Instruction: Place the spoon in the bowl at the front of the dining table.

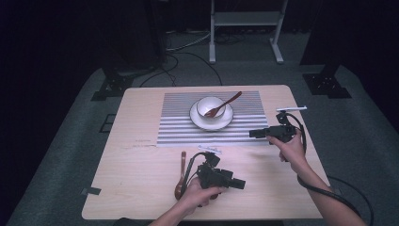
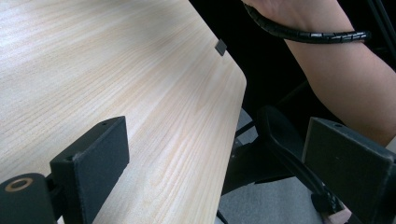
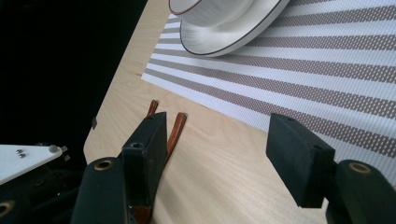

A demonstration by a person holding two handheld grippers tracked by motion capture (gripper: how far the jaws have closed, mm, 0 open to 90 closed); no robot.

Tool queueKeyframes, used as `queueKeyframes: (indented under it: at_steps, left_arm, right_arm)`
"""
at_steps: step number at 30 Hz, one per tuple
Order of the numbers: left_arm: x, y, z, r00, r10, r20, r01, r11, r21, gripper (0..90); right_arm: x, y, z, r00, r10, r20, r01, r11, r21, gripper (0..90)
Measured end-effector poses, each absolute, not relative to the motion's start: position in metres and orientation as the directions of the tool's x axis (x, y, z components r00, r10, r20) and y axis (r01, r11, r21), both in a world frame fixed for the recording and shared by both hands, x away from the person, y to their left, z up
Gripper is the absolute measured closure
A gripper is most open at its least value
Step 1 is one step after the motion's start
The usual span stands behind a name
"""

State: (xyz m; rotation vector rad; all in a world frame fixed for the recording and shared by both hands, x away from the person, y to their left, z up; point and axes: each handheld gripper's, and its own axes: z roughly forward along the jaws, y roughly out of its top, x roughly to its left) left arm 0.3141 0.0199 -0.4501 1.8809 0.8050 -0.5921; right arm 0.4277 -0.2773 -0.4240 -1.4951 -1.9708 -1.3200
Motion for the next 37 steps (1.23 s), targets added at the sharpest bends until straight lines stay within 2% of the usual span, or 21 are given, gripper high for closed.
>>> queueKeyframes:
  at_steps: [15, 37]
  left_arm:
    - [0.313, 0.019, -0.45, 0.663, 0.276, -0.696, 0.747, -0.316, 0.585, 6.1]
    - [0.311, 0.017, -0.443, 0.677, 0.258, -0.689, 0.733, -0.317, 0.602, 6.1]
  right_arm:
    - [0.41, -0.283, -0.435, -0.389, 0.547, 0.742, 0.889, 0.011, 0.458, 37.0]
    - [0.383, -0.295, -0.456, -0.374, 0.5, 0.781, 0.885, -0.059, 0.462, 36.4]
